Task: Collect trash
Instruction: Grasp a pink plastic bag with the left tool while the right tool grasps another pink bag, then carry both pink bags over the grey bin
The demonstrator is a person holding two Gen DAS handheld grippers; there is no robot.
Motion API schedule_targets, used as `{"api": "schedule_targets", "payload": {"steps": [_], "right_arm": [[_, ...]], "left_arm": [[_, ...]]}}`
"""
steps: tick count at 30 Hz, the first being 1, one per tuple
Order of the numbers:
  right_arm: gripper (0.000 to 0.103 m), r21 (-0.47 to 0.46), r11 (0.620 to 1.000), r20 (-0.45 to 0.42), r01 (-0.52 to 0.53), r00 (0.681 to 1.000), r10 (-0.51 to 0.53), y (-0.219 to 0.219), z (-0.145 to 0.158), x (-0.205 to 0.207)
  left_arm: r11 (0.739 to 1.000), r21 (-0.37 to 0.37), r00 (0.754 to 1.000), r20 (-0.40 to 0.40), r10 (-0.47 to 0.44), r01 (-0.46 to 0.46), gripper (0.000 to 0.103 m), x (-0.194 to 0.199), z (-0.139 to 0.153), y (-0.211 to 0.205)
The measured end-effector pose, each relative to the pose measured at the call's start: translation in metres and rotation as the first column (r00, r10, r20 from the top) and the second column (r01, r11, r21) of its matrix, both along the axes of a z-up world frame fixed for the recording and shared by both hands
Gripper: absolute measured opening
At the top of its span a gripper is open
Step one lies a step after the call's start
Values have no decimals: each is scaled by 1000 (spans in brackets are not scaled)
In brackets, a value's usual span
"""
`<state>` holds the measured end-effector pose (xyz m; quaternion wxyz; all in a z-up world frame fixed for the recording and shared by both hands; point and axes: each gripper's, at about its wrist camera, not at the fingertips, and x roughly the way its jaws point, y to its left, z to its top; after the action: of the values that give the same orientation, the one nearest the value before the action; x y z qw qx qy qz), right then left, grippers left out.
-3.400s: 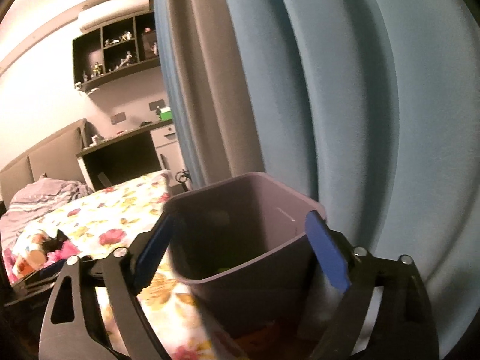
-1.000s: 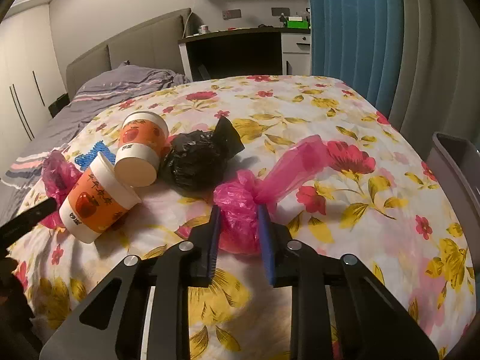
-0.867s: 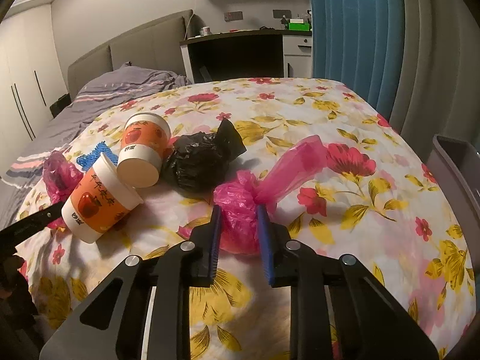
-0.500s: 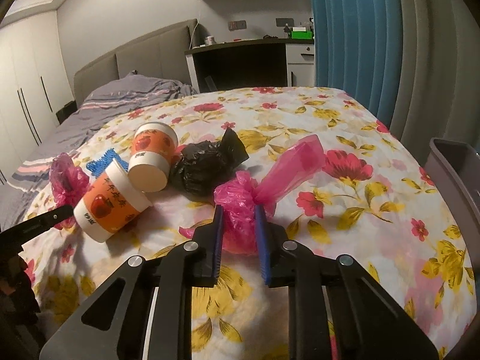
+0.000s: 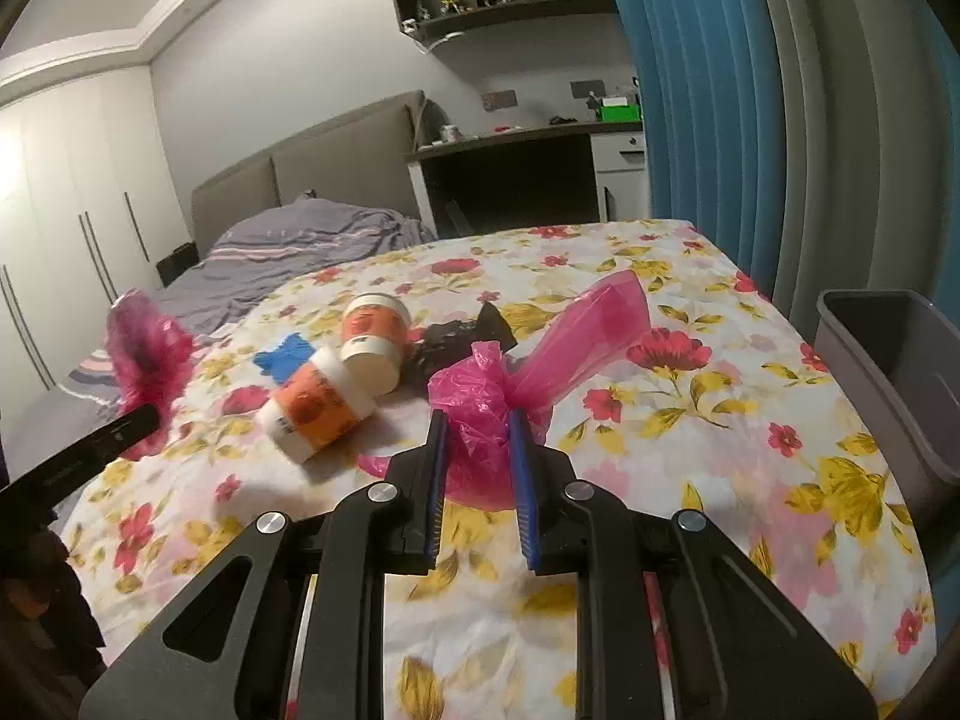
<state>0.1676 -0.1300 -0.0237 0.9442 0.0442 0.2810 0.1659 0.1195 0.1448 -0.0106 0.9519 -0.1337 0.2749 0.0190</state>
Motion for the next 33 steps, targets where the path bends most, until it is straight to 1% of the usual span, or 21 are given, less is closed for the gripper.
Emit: {"api": "schedule_targets", "payload": {"steps": [5,14,24,33], "right_arm": [[21,-2,1000,28,-17,999,17,-9,7,-20],[21,3,1000,70,4,998,-4,-41,17,-47],[21,26,998,100,61,993,-63,-84,25,-63],[21,38,993,114,113,987,-117,-118,28,-69]], "left_arm": [[998,16,998,23,-58,58,15,-13,8,-32],[986,46,986,41,-161,160,15,-24,16,-85],[964,92,965,54,-257,251,15,-23,24,-141],[938,120,942,49,-332,325,15,-15,23,-189]]}}
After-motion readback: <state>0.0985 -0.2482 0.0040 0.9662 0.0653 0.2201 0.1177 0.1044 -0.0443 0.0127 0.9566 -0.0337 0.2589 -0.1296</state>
